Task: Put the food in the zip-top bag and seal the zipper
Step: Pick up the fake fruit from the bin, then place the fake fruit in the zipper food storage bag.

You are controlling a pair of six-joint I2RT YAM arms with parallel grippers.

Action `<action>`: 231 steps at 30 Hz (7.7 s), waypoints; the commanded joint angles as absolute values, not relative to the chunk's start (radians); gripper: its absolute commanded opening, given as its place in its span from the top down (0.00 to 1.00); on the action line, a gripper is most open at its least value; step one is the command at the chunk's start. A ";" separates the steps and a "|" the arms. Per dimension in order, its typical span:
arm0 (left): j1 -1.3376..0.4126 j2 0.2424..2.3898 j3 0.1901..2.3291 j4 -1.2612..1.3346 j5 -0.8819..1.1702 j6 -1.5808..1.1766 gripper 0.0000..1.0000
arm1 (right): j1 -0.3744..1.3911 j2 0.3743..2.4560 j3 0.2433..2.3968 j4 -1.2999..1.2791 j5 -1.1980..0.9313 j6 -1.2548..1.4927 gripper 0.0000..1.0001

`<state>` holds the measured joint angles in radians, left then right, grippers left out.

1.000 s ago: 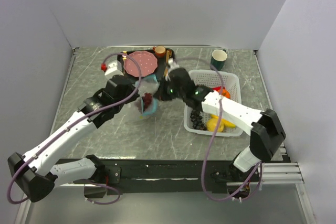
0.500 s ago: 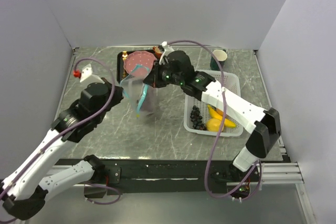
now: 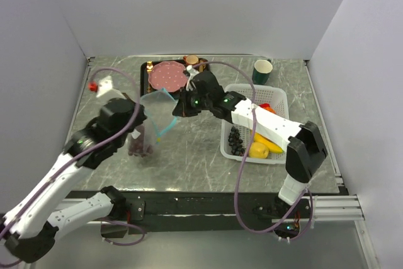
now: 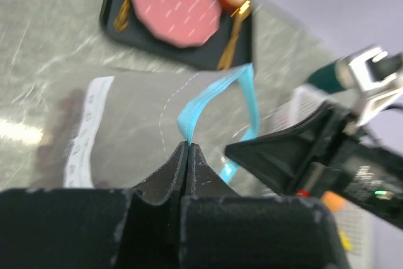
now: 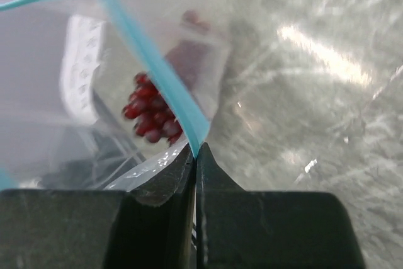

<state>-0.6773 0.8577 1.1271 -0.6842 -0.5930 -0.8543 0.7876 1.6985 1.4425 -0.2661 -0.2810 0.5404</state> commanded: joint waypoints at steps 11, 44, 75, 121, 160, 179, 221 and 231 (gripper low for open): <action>-0.676 1.015 0.968 -0.465 -0.419 -0.850 0.99 | 0.707 1.675 1.290 -0.328 -0.144 0.506 0.82; -0.676 1.077 1.009 -0.394 -0.296 -0.876 0.99 | 0.545 1.357 0.928 -0.522 0.147 0.482 0.10; -0.676 1.052 1.005 -0.434 -0.328 -0.874 0.99 | 0.546 1.474 0.844 -0.399 0.112 0.445 0.58; -0.676 1.085 1.000 -0.402 -0.292 -0.865 0.99 | 0.541 1.077 0.919 -0.253 0.068 0.583 0.69; -0.676 1.078 0.979 -0.399 -0.215 -0.893 0.99 | 0.673 1.511 1.052 0.244 -0.276 0.844 0.70; -0.676 1.058 0.982 -0.391 -0.204 -0.867 0.99 | 0.733 1.600 1.088 0.258 -0.295 0.873 0.69; -0.676 0.971 0.968 -0.374 -0.232 -0.873 0.99 | 0.695 1.647 1.049 0.256 -0.359 0.963 0.64; -0.676 1.009 0.973 -0.388 -0.218 -0.861 0.99 | 0.719 1.675 1.146 0.163 -0.354 0.847 0.59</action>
